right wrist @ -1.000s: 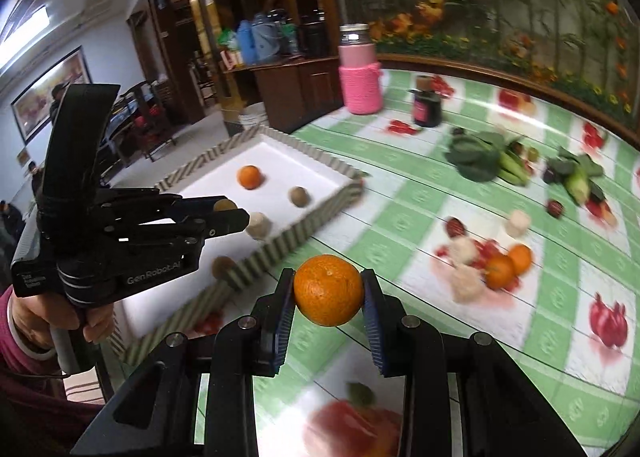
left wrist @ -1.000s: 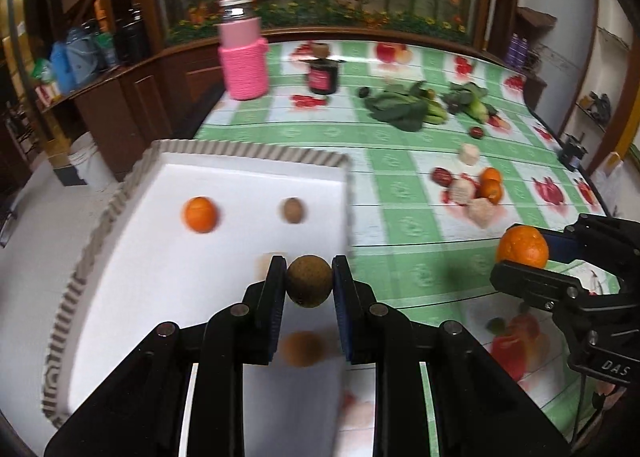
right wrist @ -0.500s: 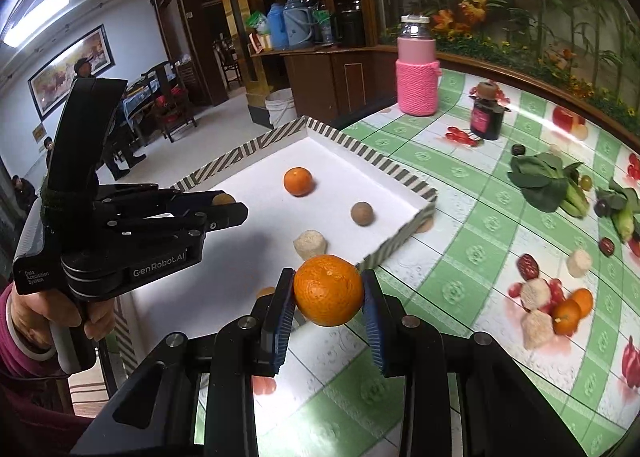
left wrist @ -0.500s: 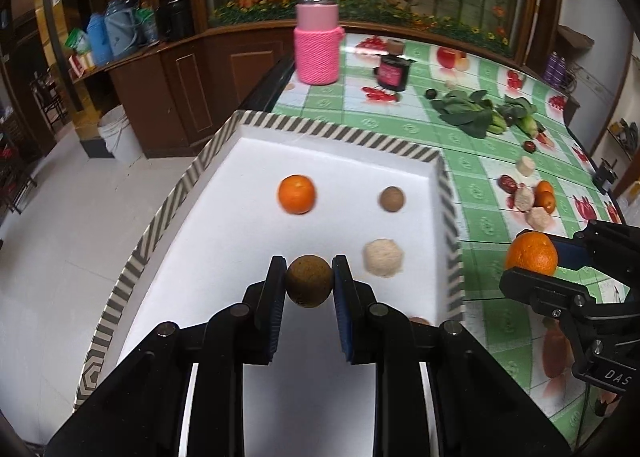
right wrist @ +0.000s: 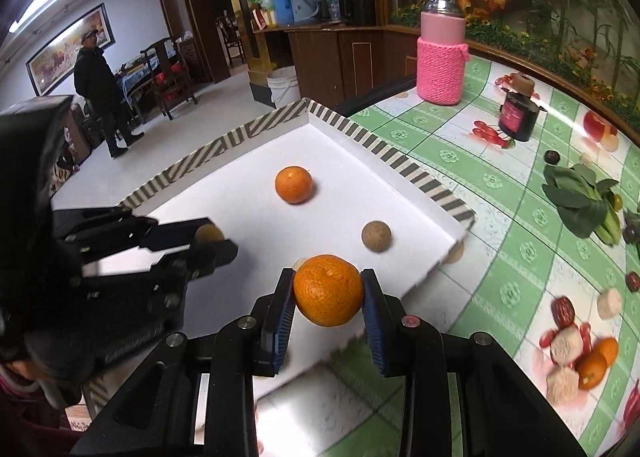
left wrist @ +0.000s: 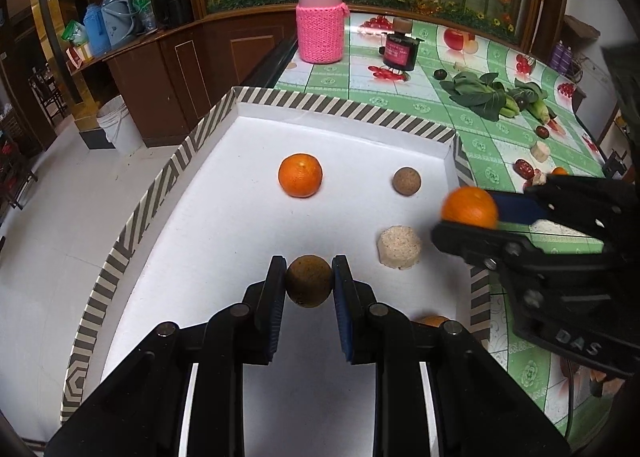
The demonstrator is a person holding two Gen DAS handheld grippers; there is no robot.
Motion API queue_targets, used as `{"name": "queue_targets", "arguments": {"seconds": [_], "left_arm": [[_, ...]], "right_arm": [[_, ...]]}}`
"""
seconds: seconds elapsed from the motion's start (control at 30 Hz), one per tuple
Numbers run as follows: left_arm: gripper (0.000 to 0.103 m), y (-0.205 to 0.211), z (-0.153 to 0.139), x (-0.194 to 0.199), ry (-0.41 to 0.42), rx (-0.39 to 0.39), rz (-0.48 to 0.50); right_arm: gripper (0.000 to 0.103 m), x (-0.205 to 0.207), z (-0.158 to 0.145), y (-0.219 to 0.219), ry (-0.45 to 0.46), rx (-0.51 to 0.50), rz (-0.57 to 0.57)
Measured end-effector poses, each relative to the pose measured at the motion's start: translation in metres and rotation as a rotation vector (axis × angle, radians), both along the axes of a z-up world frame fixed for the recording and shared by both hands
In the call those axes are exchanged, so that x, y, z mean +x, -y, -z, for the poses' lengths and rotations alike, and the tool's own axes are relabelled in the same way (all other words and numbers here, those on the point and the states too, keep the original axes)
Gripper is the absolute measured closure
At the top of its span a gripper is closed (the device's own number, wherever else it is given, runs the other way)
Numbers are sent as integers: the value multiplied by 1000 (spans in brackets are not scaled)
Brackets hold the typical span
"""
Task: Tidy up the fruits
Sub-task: 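Carry the kiwi and orange in both grippers over the white tray, then open the left gripper to drop the kiwi while the right drops the orange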
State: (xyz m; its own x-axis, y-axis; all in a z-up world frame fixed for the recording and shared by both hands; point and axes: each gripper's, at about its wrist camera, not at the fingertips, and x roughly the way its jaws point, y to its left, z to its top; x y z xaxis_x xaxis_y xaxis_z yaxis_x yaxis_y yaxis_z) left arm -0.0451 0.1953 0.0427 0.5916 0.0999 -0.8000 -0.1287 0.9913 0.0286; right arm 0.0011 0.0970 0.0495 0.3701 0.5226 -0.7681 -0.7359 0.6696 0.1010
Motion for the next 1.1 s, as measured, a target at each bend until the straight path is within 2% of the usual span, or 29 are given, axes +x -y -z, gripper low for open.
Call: {"name": "queue_targets", "arguments": {"seconds": [0.3,0.67,0.7,0.73,0.83,0.87,0.97,1.1], "left_arm": [[83,-5,9,2,-32,-2,-11],[81,-1,15,1,-58,8,-17],[79,-1,15,0,-59,12,-21],[72,-2,15,-1,-60,11,-24],[38,-5,11,-4,-45,4,-44],[34,-6,9,-5,-38,3,-49],[34,-8,3,-8,-19,8,-61],[34,-9,-5,-9,3,-8,-77]], "right_arm": [[70,19,23,-15,-35,-41,8],[69,18,23,-7,-52,13,32],[69,17,23,-7,-56,18,33],[69,16,22,-6,-55,22,36],[59,14,17,-2,-61,55,48],[58,13,15,0,-59,66,53],[58,8,6,10,-57,97,69],[52,2,-7,27,-31,126,87]]}}
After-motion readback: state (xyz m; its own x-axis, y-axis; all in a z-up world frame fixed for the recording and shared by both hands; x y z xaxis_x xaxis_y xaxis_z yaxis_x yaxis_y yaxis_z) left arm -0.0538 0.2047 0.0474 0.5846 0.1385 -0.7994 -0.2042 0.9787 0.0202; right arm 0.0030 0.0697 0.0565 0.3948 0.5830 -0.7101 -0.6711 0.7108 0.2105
